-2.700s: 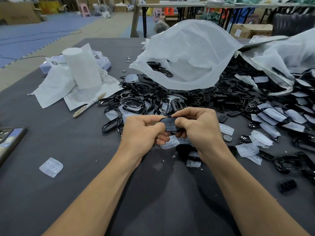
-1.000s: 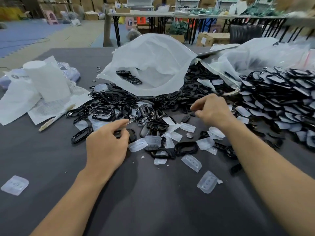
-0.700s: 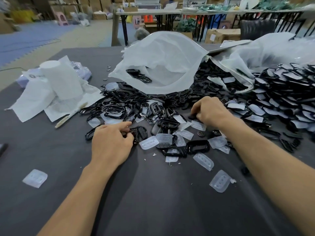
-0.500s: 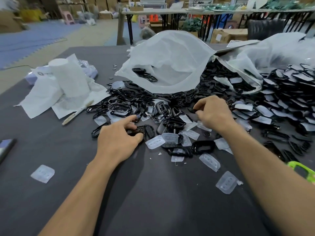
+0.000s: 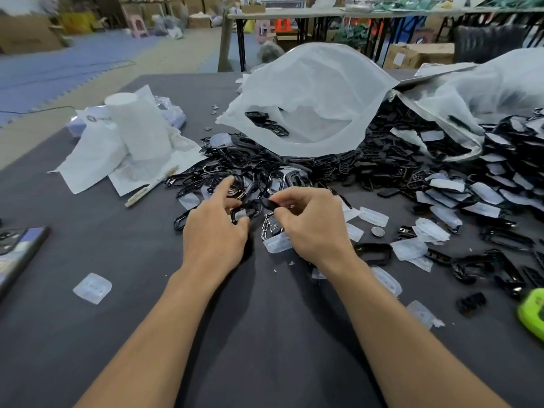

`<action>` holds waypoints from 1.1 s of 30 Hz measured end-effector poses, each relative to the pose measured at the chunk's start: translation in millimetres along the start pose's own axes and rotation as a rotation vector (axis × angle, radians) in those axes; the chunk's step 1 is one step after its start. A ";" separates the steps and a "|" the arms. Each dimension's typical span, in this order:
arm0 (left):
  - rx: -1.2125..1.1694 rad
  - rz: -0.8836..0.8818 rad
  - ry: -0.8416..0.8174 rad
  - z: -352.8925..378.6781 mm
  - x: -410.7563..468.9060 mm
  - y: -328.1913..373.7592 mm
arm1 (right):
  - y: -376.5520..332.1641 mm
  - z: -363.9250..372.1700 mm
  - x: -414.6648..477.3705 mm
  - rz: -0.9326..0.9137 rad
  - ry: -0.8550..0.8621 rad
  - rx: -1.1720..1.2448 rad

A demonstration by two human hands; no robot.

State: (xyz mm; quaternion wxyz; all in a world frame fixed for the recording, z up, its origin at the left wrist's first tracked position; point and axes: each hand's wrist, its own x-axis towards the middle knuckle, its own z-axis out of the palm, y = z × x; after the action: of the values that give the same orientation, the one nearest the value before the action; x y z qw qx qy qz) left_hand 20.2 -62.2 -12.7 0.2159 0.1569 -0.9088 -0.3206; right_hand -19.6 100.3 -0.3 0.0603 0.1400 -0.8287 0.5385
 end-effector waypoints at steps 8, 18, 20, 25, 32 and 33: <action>-0.661 -0.107 0.174 -3.1 -3.8 12.8 | -1.4 2.6 -1.4 0.179 -0.022 0.442; -1.148 -0.337 -0.179 -3.4 -3.4 32.1 | -5.0 -0.7 0.7 0.147 0.006 0.481; -1.148 -0.381 -0.164 -3.8 -1.4 32.3 | -4.7 -1.0 1.9 0.138 0.007 0.480; -1.200 -0.457 -0.172 -6.5 2.4 28.3 | -3.1 0.4 2.3 0.153 0.009 0.495; -1.215 -0.476 -0.151 -7.2 3.7 25.2 | -2.5 -7.7 8.5 0.273 0.092 0.582; -1.210 -0.466 -0.152 -7.7 3.8 24.8 | -1.7 -9.3 9.9 0.289 0.108 0.586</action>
State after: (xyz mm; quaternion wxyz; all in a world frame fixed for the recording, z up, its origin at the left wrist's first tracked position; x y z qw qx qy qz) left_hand 17.1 -49.3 9.9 0.1260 0.1776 -0.5229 -0.8241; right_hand -29.0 106.5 7.5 -0.0157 0.0034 -0.6453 0.7638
